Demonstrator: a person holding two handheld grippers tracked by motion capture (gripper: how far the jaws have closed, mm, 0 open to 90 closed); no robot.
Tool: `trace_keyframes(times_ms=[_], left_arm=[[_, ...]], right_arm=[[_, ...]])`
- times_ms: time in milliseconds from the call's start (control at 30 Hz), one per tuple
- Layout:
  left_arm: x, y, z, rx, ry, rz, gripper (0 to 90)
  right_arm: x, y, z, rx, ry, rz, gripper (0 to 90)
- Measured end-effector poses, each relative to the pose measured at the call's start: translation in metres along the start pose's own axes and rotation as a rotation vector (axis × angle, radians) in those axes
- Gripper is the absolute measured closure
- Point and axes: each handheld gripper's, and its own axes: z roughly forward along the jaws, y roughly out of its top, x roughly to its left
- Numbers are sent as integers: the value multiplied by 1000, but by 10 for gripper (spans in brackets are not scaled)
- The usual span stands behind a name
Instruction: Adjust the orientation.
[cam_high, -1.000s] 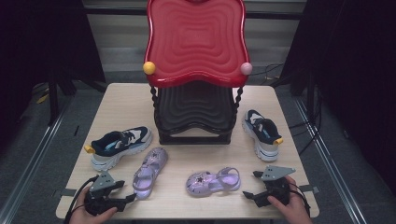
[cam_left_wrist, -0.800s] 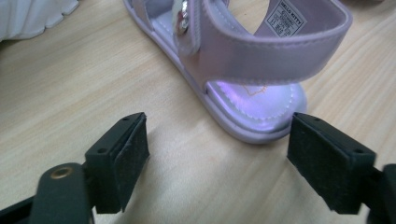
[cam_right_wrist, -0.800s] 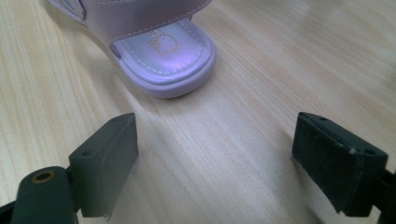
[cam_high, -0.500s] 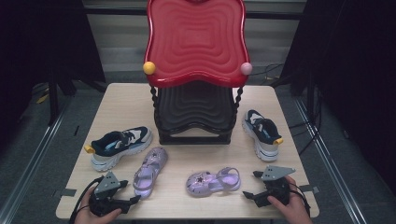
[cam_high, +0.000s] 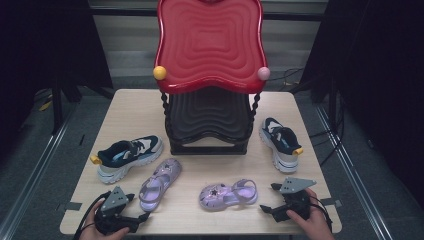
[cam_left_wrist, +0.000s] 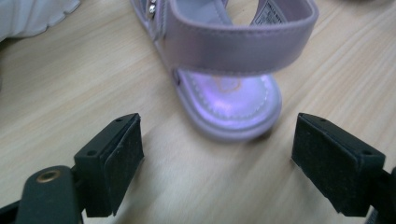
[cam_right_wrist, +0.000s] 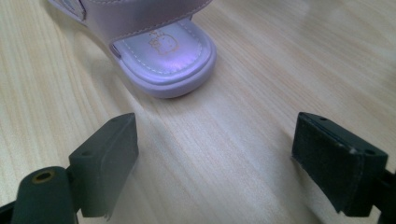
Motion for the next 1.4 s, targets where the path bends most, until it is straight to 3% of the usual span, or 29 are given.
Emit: trace_keyframes(times_ms=[233, 333, 400, 433, 500, 533, 667, 767, 800, 867, 1000, 1067, 1400], left_arm=[[0, 5, 8, -17, 27, -25, 150], [0, 8, 11, -15, 34, -13, 145], [-1, 8, 11, -13, 32, -7, 191], [-1, 9, 10, -11, 26, 17, 191], [1, 7, 7, -25, 29, 15, 329], [1, 7, 7, -25, 29, 15, 356], [3, 5, 5, -31, 31, 8, 361], [5, 6, 7, -37, 22, 5, 332], [6, 7, 10, -47, 16, -30, 282], [7, 9, 12, -32, 32, -26, 209], [7, 13, 15, -23, 56, -38, 181], [7, 13, 17, -23, 48, -45, 172], [5, 25, 30, 2, 90, -22, 131]], right_arm=[[0, 0, 0, 0, 0, 0, 139], [0, 0, 0, 0, 0, 0, 139], [0, 0, 0, 0, 0, 0, 139], [0, 0, 0, 0, 0, 1, 139], [0, 0, 0, 0, 0, 0, 139], [0, 0, 0, 0, 0, 0, 139], [0, 0, 0, 0, 0, 0, 139], [0, 0, 0, 0, 0, 1, 139], [0, 0, 0, 0, 0, 1, 139], [0, 0, 0, 0, 0, 1, 139], [0, 0, 0, 0, 0, 1, 139], [0, 0, 0, 0, 0, 2, 139], [0, 0, 0, 0, 0, 1, 139]])
